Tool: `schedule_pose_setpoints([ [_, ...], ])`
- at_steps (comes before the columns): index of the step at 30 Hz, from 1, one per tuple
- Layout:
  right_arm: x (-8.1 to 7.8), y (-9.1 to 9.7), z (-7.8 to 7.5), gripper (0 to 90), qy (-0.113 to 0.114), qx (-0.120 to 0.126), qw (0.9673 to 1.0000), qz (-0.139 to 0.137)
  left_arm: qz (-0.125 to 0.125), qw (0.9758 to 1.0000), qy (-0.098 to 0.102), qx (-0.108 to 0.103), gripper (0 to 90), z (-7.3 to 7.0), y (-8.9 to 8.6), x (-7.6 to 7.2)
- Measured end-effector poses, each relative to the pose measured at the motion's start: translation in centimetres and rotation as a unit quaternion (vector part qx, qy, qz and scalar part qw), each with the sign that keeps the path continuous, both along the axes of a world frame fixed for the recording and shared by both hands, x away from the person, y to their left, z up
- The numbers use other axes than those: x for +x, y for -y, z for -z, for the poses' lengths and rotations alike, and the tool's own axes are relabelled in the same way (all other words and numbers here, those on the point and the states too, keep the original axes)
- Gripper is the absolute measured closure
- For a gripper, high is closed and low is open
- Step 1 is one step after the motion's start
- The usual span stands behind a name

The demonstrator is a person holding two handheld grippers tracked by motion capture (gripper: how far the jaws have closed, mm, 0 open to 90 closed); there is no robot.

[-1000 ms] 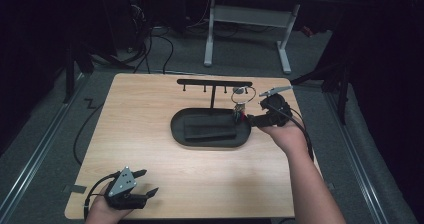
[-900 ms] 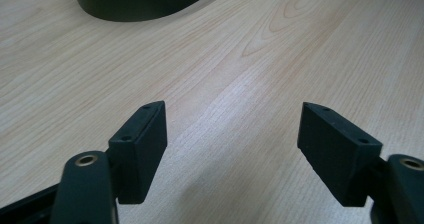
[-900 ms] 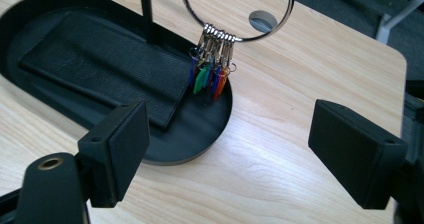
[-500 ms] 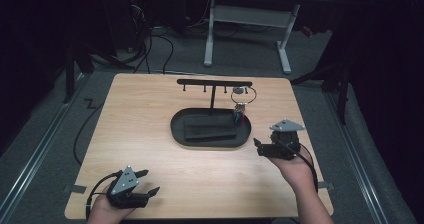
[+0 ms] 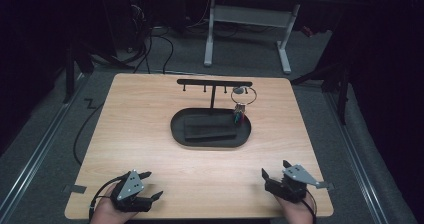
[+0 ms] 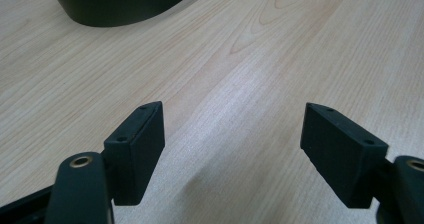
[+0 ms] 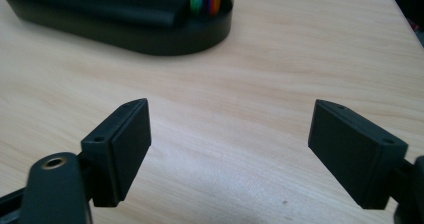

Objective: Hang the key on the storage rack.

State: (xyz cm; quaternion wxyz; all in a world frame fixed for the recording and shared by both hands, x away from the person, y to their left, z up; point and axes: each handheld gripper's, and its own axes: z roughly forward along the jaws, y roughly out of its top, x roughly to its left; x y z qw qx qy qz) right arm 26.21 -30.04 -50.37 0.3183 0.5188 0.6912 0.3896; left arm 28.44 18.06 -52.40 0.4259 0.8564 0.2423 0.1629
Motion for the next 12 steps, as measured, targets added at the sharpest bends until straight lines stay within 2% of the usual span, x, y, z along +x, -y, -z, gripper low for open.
schedule_pose_setpoints([
  [1, -0.6, 0.4, -0.6, 17.7, 0.031, 0.013, 0.9994, 0.009, 0.001, 1.0, -0.003, -0.002, 26.2, 0.0, 0.1, 0.1],
  [2, -1.1, 0.7, -0.6, 19.1, 0.057, 0.009, 0.9981, 0.019, 0.002, 1.0, -0.003, 0.0, 26.1, 0.2, 0.2, 0.2],
  [3, -1.1, 1.0, -0.1, 19.2, 0.044, -0.003, 0.9988, 0.022, 0.003, 1.0, -0.004, 0.004, 26.0, 0.2, 0.3, 0.2],
  [5, -0.7, 1.2, 0.8, 19.2, 0.0, -0.013, 0.9998, 0.016, 0.004, 0.9999, -0.007, 0.007, 25.8, 0.3, 0.5, 0.2],
  [6, -0.5, 1.3, 1.1, 18.6, -0.007, -0.011, 0.9998, 0.013, 0.005, 0.9999, -0.007, 0.007, 25.8, 0.4, 0.6, 0.2],
  [8, -0.3, 1.1, 1.2, 17.6, -0.004, -0.01, 0.9999, 0.007, 0.009, 0.9999, -0.003, 0.014, 25.6, 0.3, 0.7, 0.0],
  [12, -0.1, 0.5, 1.2, 17.6, -0.004, -0.013, 0.9999, 0.004, 0.01, 0.9999, 0.003, 0.012, 25.2, 0.0, 0.4, -0.3],
])
